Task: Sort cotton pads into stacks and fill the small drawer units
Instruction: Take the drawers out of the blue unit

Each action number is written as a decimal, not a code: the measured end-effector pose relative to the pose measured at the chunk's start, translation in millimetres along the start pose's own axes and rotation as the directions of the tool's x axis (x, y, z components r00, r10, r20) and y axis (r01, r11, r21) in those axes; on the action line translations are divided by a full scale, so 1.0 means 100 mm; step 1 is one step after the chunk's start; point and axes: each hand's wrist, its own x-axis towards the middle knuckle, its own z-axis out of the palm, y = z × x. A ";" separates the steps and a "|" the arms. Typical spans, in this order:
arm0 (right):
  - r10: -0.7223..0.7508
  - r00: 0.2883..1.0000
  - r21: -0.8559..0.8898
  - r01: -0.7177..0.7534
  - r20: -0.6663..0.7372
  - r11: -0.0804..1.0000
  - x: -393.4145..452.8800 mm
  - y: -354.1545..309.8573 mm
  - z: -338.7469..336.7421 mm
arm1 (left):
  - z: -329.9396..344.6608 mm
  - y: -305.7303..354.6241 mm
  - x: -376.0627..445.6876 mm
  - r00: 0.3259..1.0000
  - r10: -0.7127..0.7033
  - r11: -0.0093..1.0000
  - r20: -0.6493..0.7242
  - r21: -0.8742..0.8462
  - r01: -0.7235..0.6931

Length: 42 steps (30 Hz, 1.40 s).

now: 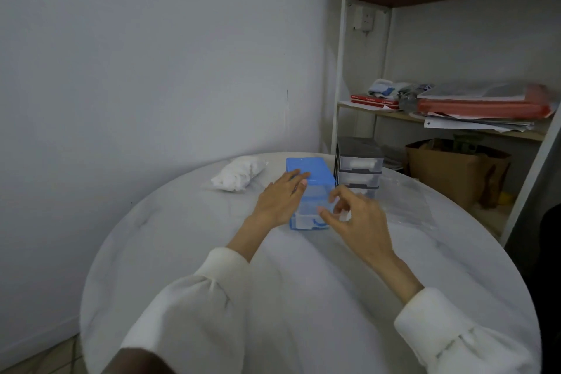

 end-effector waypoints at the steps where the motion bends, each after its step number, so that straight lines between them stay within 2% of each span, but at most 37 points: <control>1: -0.039 0.994 0.012 0.038 0.105 0.999 0.00 0.02 -0.02 | -0.02 0.00 0.03 1.000 -0.008 1.000 0.012 -0.014 0.009; 2: -0.079 0.980 0.022 0.076 0.184 0.997 0.00 0.04 -0.03 | -0.04 0.00 0.06 1.000 -0.014 1.000 0.026 -0.023 0.015; 4: -0.142 0.957 0.051 0.134 0.253 0.990 -0.02 0.11 -0.06 | -0.07 0.00 0.10 0.999 -0.020 0.999 0.049 -0.050 0.022; 7: -0.185 0.951 0.119 0.160 0.248 0.980 -0.06 0.18 -0.14 | -0.06 -0.03 0.12 0.998 -0.015 0.998 0.058 -0.068 0.019; 10: -0.226 0.944 0.094 0.209 0.242 0.973 -0.16 0.20 -0.26 | 0.00 -0.07 0.15 1.000 -0.008 0.996 0.008 -0.084 0.008; 13: -0.194 0.941 0.020 0.196 0.277 0.980 -0.31 0.30 -0.38 | 0.08 -0.08 0.16 0.998 -0.017 0.990 -0.061 -0.144 0.008; 20: -0.005 0.923 -0.141 0.065 0.384 0.988 -0.54 0.64 -0.53 | 0.22 -0.07 0.18 0.983 -0.064 0.944 -0.171 -0.329 0.004; 23: -0.002 0.921 -0.281 0.121 0.390 0.952 -0.59 0.69 -0.57 | 0.24 -0.06 0.19 0.974 -0.121 0.914 -0.190 -0.404 0.035; 25: -0.026 0.928 -0.334 0.160 0.373 0.929 -0.56 0.65 -0.58 | 0.23 -0.07 0.18 0.973 -0.116 0.918 -0.202 -0.395 0.028; 29: -0.042 0.921 -0.305 0.171 0.387 0.937 -0.38 0.50 -0.49 | 0.17 -0.11 0.14 0.969 -0.036 0.962 -0.246 -0.271 -0.033; 32: -0.058 0.902 -0.289 0.197 0.428 0.937 -0.21 0.38 -0.27 | 0.12 -0.11 0.10 0.966 0.003 0.966 -0.259 -0.248 -0.070; 36: -0.023 0.868 -0.292 0.191 0.496 0.937 -0.04 0.16 0.14 | 0.10 -0.16 0.02 0.964 0.070 0.969 -0.257 -0.210 -0.126; 42: 0.078 0.884 -0.371 0.112 0.461 0.922 0.07 0.04 0.44 | 0.08 -0.24 -0.02 0.963 0.062 0.967 -0.261 -0.222 -0.122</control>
